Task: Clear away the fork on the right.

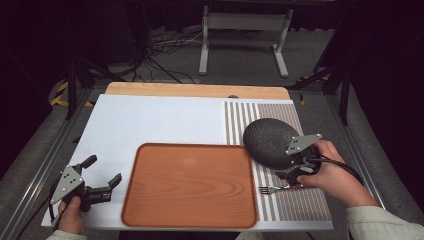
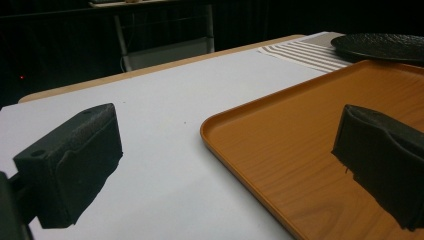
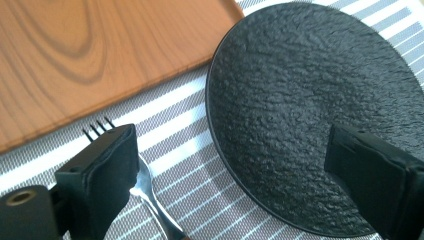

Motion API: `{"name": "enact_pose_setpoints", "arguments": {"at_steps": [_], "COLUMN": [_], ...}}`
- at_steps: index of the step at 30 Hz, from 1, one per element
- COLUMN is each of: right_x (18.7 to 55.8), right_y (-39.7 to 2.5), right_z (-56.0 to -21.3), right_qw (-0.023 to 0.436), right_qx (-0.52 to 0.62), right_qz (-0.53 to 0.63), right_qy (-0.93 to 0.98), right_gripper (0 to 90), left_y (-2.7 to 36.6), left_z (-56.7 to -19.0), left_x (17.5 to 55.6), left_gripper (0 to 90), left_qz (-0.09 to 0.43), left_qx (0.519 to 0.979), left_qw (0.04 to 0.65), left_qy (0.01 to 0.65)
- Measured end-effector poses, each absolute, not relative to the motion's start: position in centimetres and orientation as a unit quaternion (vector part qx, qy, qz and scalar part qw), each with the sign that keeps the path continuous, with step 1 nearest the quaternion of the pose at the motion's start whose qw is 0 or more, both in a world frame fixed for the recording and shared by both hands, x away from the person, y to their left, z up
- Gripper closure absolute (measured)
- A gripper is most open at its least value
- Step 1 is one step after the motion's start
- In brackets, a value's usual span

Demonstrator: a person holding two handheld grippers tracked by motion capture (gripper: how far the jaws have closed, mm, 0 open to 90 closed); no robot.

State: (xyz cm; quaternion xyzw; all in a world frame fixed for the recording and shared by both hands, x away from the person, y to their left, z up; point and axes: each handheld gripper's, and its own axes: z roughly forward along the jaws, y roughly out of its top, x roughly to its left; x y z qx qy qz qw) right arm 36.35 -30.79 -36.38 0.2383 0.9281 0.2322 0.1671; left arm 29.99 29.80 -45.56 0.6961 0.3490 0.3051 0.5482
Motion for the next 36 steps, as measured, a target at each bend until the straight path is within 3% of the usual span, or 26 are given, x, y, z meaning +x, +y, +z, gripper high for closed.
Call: {"name": "enact_pose_setpoints", "arguments": {"at_steps": [36], "right_x": [37.2], "right_y": [-30.8], "right_z": [-37.7], "right_qw": [0.084], "right_qx": [0.109], "right_qz": [0.091], "right_qy": [0.986], "right_gripper": [27.3], "left_y": [29.8], "left_z": [-45.6], "left_x": [30.0], "left_gripper": [0.2], "left_qz": [0.303], "left_qx": [0.697], "left_qw": [0.548], "left_qy": [0.349]}}
